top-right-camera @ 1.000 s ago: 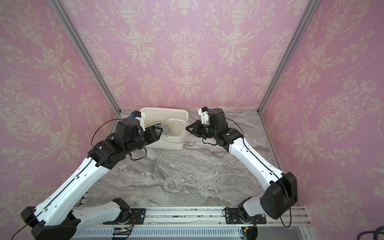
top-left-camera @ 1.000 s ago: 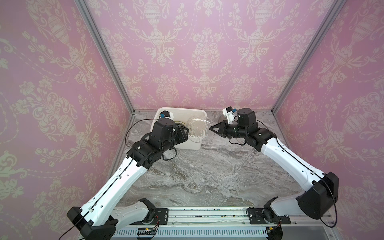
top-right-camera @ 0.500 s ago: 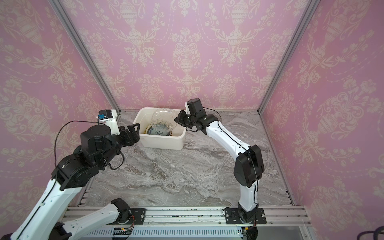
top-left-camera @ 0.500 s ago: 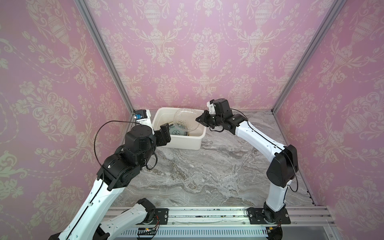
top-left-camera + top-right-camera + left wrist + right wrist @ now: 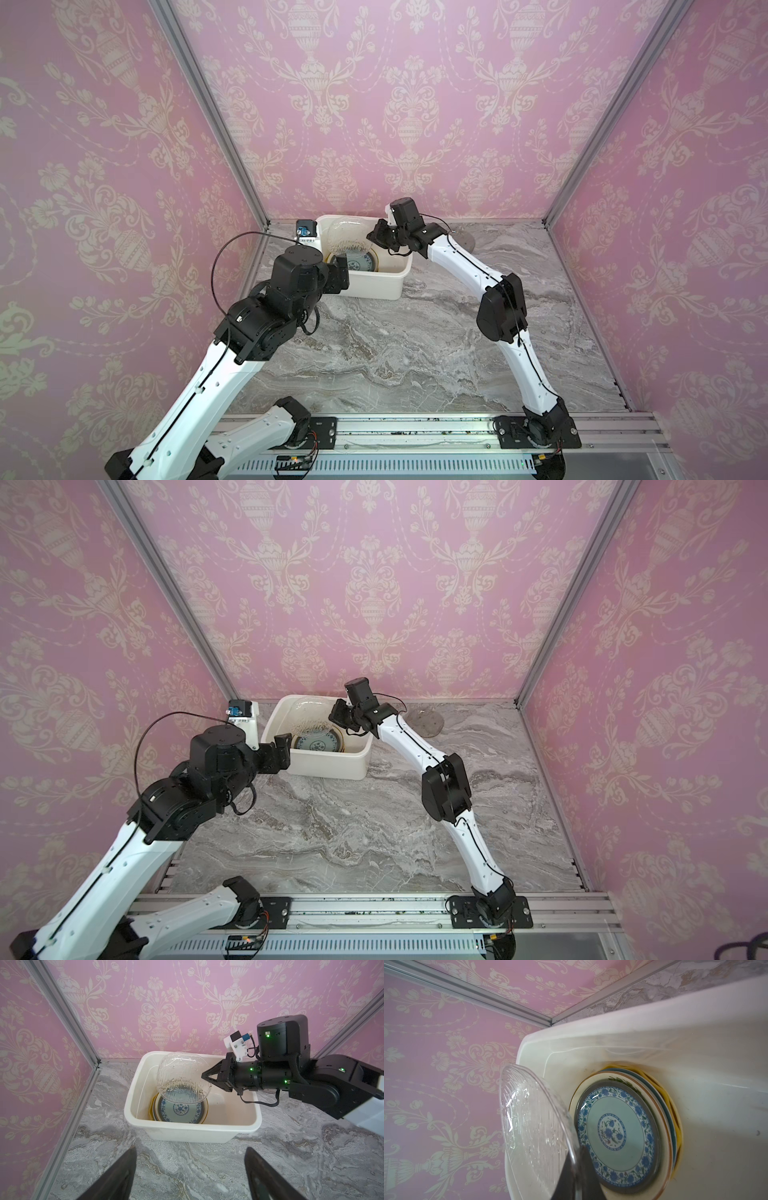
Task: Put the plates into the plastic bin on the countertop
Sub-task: 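Lower the clear glass plate into the bin onto the stack with the right gripper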
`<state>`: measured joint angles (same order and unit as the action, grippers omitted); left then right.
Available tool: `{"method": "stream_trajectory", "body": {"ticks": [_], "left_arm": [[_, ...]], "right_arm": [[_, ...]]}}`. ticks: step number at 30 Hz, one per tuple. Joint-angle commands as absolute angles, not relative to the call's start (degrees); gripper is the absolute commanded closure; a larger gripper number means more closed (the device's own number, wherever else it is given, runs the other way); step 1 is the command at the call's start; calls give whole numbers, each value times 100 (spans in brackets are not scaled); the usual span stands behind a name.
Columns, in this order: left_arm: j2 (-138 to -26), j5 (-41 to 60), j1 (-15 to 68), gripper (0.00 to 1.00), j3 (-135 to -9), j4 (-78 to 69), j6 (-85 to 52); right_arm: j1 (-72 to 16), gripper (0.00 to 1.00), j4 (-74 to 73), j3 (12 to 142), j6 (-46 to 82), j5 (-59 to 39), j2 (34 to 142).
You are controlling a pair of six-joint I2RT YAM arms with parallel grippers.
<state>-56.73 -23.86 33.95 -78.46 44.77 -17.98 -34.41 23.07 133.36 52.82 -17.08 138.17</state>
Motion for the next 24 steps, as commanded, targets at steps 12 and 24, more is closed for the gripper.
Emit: {"method": "stream_trajectory", "body": {"ticks": [12,24], "left_arm": [[-5756,-2602,3384,7,-7621,4285,-1306],[-5732,-2612,3384,4,-7603,4264,-1271]], "right_arm": [[-3507,100,2243,13532,5186,-1797,14463],[-3516,91,2253,13533,5143,-1764,14610]]}}
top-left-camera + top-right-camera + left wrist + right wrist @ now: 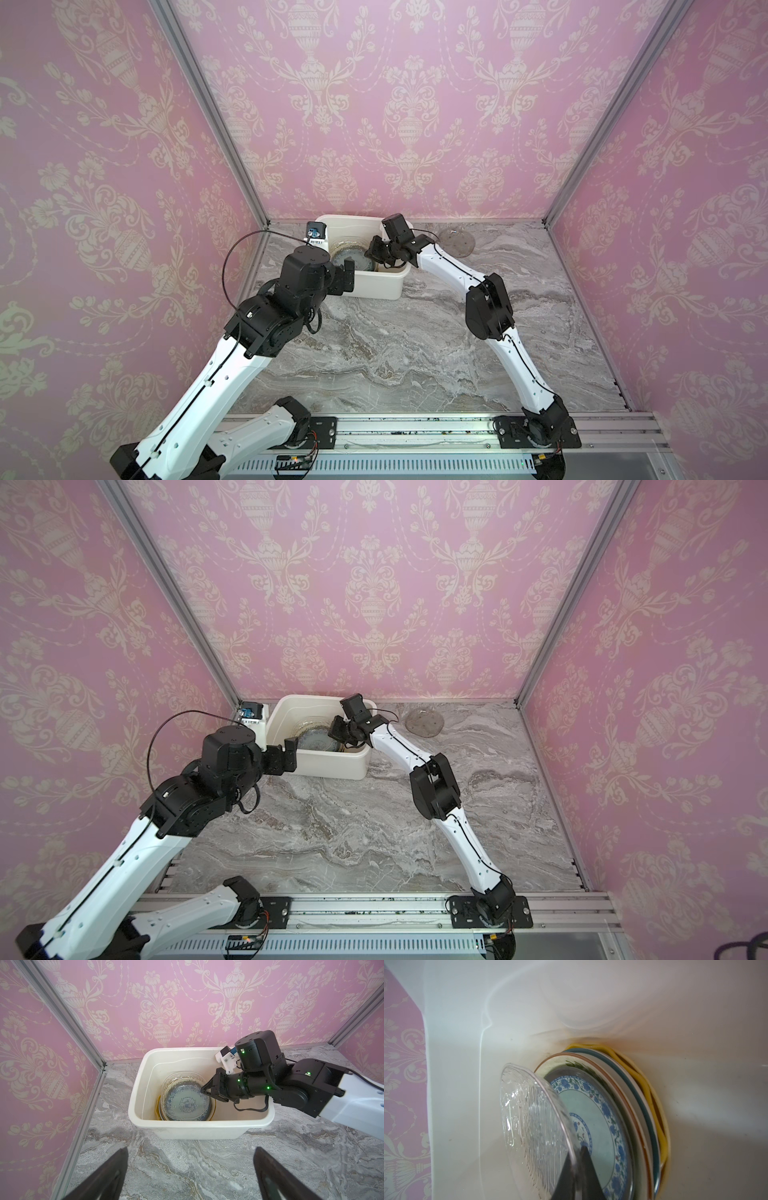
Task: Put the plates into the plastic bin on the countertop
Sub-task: 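Lower the clear glass plate into the bin onto the stack with the right gripper, then open the right gripper and raise it out of the bin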
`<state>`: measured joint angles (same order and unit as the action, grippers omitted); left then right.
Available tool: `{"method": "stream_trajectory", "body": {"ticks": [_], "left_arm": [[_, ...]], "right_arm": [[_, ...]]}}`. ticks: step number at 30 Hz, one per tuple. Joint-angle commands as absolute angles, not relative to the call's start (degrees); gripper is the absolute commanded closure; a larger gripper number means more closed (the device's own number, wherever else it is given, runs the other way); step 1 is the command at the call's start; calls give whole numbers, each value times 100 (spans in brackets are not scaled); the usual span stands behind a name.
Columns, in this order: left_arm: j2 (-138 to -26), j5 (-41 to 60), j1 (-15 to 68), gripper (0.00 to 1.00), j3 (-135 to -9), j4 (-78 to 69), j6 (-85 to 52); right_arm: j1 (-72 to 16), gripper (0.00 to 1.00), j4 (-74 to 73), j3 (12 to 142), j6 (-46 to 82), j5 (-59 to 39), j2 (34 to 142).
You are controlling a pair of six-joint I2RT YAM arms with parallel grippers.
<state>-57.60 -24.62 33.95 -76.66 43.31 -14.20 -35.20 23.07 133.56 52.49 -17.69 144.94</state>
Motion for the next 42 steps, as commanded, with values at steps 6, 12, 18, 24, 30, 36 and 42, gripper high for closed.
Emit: {"method": "stream_trajectory", "body": {"ticks": [6,12,18,24,30,36,42], "left_arm": [[-5719,-2661,3384,2,-7609,4255,-1232],[-5689,-2700,3384,1,-7620,4272,-1206],[-5662,-2716,3383,1,-7690,4307,-1216],[-5625,-2690,3383,1,-7745,4359,-1296],[-5581,-2621,3384,1,-7831,4462,-1390],[-5442,-2431,3384,1,-7822,4546,-1693],[-5429,-2100,3384,1,-7916,4732,-1977]], "right_arm": [[-3513,83,2250,13533,5141,-1734,14616],[-3516,79,2263,13527,5131,-1714,14565],[-3513,64,2379,13526,4969,-1575,14356],[-3515,56,2499,13513,4692,-1405,14046],[-3515,48,2705,13480,4397,-1224,13632],[-3511,45,2829,13378,4201,-1178,13228],[-3507,42,2892,13053,3852,-1093,12458]]}}
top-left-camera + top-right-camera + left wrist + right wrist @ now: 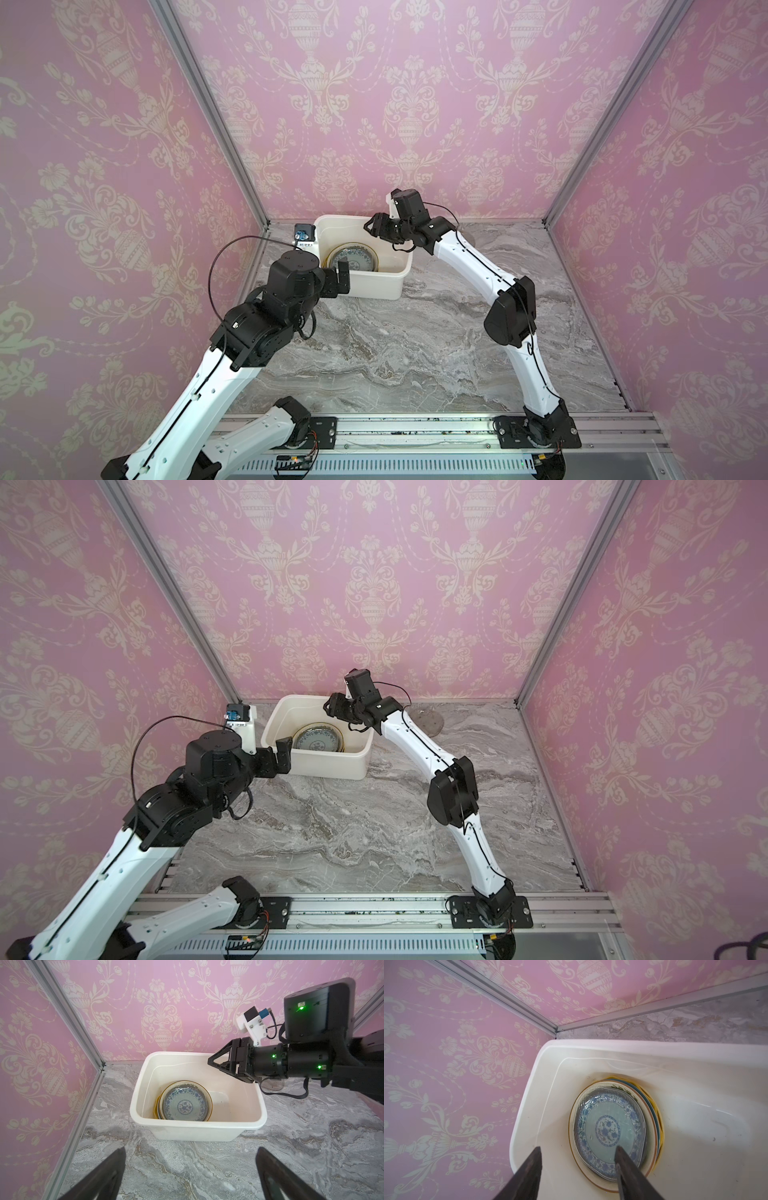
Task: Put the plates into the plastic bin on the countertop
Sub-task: 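Open the right gripper and raise it out of the bin, then move the right gripper to the remaining clear glass plate and pinch its rim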
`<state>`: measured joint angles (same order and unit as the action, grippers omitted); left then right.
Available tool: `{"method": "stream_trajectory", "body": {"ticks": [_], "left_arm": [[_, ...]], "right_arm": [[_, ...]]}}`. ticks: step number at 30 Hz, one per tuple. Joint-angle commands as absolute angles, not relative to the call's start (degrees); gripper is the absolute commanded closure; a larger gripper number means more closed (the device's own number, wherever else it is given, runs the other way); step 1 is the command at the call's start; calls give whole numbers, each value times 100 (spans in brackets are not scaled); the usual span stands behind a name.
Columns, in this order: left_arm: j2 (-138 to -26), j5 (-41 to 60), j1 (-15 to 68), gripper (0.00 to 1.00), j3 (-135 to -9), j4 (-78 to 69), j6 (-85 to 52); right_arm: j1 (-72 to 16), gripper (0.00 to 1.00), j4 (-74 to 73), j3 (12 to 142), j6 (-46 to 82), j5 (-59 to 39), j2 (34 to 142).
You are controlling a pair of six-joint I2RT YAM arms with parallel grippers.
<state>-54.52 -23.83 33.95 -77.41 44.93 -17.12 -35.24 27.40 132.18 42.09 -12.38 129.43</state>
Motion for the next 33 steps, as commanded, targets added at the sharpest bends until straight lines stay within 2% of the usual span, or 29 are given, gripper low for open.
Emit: {"method": "stream_trajectory", "body": {"ticks": [1,13,22,27,33], "left_arm": [[-5451,-1979,3384,1,-7950,4756,-2010],[-5613,-863,3376,1,-8292,4653,-2520],[-5738,-306,3378,1,-8252,4406,-2926],[-6089,-196,3384,1,-8333,4314,-2936],[-6516,-52,3384,1,-8131,3823,-2971]], "right_arm": [[-3494,41,2911,12938,3763,-1058,12274],[-2831,39,2775,10328,3463,-1032,9575],[-2115,41,3347,8519,3646,-381,7874],[-1567,41,3489,7878,4003,-527,7679],[-977,42,2987,7440,4412,-1185,8156]]}}
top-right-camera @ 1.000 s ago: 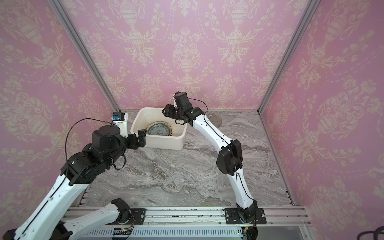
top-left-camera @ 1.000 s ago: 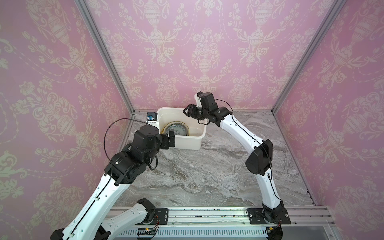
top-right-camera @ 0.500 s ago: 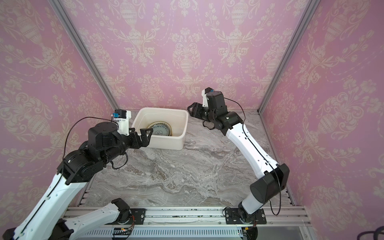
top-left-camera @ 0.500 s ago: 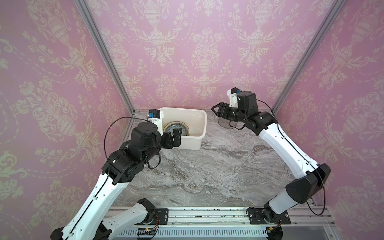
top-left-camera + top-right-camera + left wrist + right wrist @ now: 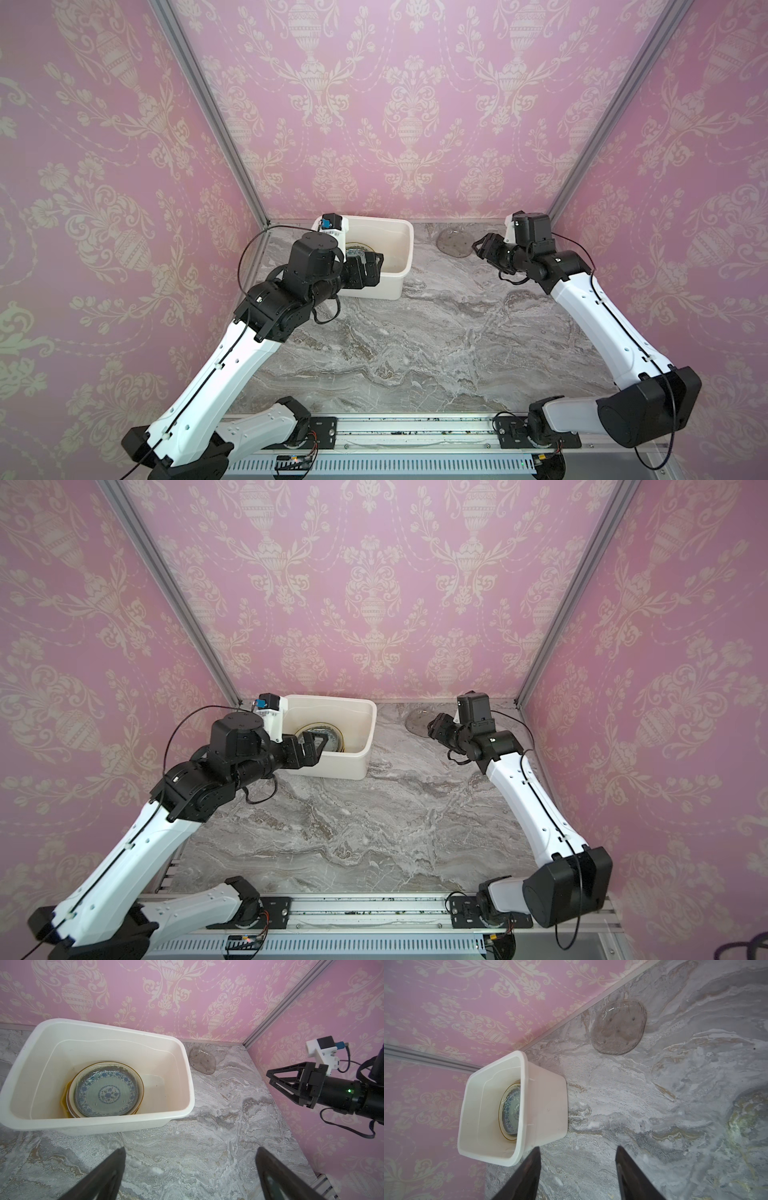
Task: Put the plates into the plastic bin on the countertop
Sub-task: 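Move the right gripper to the remaining clear glass plate and pinch its rim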
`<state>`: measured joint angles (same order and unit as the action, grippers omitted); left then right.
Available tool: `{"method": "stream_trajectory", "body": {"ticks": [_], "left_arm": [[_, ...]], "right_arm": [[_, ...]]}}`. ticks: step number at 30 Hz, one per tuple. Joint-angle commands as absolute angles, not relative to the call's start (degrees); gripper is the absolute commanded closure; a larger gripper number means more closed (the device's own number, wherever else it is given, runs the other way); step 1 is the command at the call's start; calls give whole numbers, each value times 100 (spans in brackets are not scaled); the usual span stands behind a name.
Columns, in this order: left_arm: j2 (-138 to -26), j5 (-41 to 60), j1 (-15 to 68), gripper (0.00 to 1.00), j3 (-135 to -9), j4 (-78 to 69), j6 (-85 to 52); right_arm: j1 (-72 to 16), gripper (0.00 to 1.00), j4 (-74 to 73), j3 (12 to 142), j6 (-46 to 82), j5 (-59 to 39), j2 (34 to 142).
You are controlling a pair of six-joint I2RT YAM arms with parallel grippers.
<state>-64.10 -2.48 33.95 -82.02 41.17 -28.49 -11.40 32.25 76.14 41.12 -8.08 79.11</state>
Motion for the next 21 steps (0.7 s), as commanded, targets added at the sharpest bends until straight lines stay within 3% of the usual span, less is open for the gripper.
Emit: {"method": "stream_trajectory", "body": {"ticks": [1,10,21], "left_arm": [[-6571,-60,3384,1,-8114,3799,-2964],[-7189,-36,3382,1,-7972,3639,-2638],[-7756,-39,3353,1,-7998,3537,-2364]], "right_arm": [[-935,41,2841,7397,4425,-1280,8263],[-520,42,2117,7729,4628,-1526,9983],[-400,45,2184,9351,4483,-1559,12234]]}}
